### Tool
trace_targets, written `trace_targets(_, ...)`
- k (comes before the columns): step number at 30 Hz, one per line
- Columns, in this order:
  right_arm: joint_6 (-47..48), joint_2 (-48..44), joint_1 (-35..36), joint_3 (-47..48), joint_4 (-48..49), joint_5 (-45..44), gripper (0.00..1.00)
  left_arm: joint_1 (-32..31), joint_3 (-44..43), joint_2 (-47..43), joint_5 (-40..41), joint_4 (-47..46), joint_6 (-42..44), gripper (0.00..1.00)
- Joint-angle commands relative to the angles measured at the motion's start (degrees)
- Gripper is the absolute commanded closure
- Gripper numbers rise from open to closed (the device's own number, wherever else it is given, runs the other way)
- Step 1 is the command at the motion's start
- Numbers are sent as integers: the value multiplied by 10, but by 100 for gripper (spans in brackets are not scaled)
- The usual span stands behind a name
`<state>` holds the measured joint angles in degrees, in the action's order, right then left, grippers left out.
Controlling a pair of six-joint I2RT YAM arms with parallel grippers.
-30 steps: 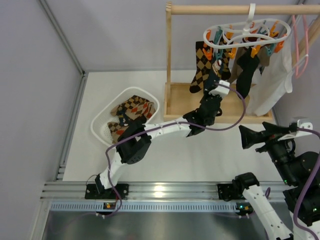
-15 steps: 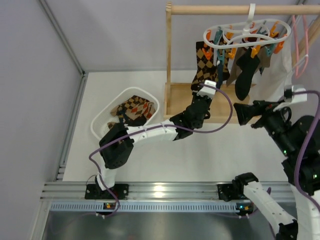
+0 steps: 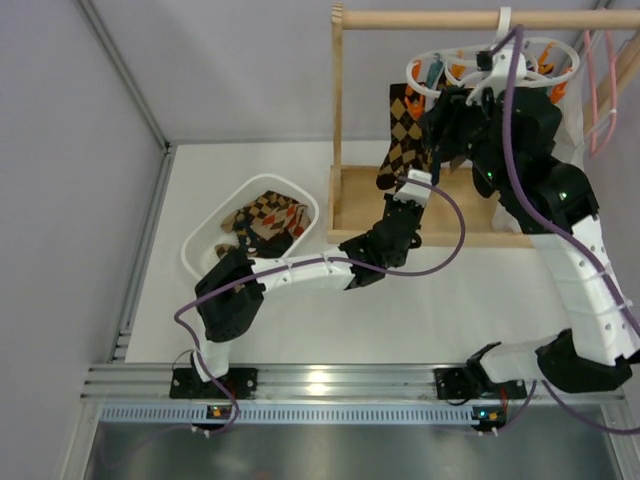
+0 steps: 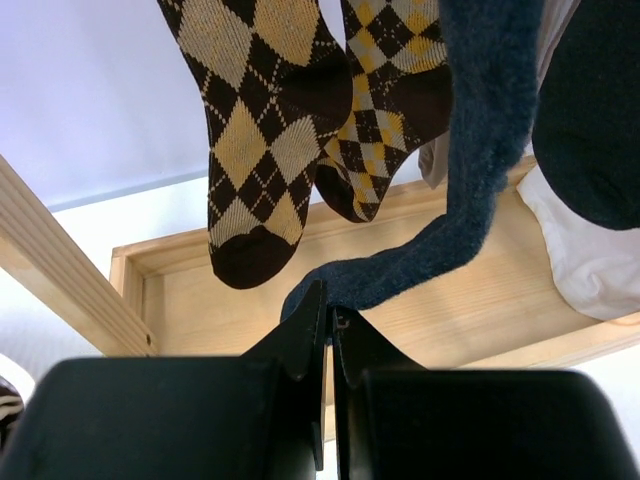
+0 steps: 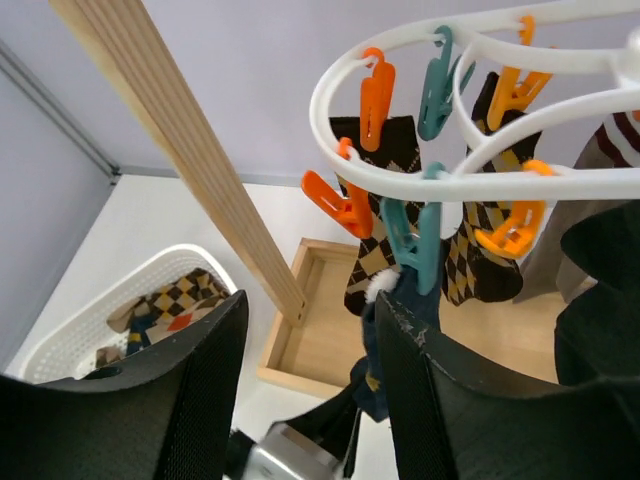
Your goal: Remove the socks clipped to the hanger
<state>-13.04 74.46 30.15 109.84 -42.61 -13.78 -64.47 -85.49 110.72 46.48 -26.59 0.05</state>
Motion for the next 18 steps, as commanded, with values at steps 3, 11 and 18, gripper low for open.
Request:
trace_targets(3,52,76,83,97,-50,-245,45,-22,5,-37,38,-33,15,100)
trace_targets(11,101,124,145,130,-26,-404,44,-26,25,-58,34,-32,5,100)
trace_targets(18,151,161,141,143,11,-443,46,-28,30,-61,33,-32,3,100)
